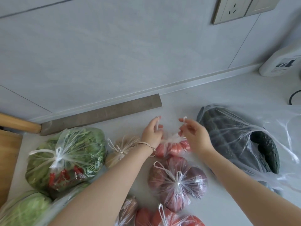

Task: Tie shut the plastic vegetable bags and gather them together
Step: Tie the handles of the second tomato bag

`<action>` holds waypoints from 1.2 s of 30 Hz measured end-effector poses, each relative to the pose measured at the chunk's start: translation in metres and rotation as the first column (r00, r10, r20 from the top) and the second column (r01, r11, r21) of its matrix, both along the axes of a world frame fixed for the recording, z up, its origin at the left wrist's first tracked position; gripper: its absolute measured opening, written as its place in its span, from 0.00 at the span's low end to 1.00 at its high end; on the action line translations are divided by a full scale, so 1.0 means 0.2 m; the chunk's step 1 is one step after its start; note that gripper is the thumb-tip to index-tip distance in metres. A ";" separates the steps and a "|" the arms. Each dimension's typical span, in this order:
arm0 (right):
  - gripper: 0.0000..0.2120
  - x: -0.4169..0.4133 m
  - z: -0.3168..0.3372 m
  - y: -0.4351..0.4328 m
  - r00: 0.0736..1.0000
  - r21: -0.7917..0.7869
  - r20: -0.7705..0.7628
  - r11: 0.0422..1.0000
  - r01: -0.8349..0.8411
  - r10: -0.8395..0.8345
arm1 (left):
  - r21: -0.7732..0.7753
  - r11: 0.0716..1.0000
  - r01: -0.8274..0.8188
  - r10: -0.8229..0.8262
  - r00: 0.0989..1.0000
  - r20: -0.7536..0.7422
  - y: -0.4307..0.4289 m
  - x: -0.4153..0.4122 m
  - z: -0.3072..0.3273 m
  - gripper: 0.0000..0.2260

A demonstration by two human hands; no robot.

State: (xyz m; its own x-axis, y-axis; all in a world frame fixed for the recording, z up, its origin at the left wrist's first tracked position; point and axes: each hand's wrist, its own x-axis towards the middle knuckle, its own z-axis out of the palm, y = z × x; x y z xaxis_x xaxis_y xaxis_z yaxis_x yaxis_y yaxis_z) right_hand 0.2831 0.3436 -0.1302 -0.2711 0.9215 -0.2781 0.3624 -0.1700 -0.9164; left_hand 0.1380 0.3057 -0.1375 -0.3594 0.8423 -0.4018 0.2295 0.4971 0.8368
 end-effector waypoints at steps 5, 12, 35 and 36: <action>0.07 0.00 0.17 0.02 0.998 0.195 -0.057 0.981 -0.021 0.033 | 0.072 0.988 0.133 -0.145 0.972 0.186 -0.03 0.04 0.07 0.26; 0.08 -0.01 0.06 -0.01 0.971 0.050 -0.156 0.980 0.194 -0.184 | 0.075 0.994 -0.084 0.068 0.977 0.200 -0.01 0.10 0.10 0.23; 0.22 -0.14 -0.10 -0.10 0.946 0.111 0.112 0.942 -0.316 0.304 | 0.072 0.996 -0.050 0.038 0.988 0.153 0.14 0.00 0.25 0.09; 0.22 -0.13 -0.11 -0.09 0.958 0.052 0.085 0.959 -0.278 0.273 | 0.057 0.998 -0.039 0.036 0.998 0.052 0.14 -0.02 0.23 0.09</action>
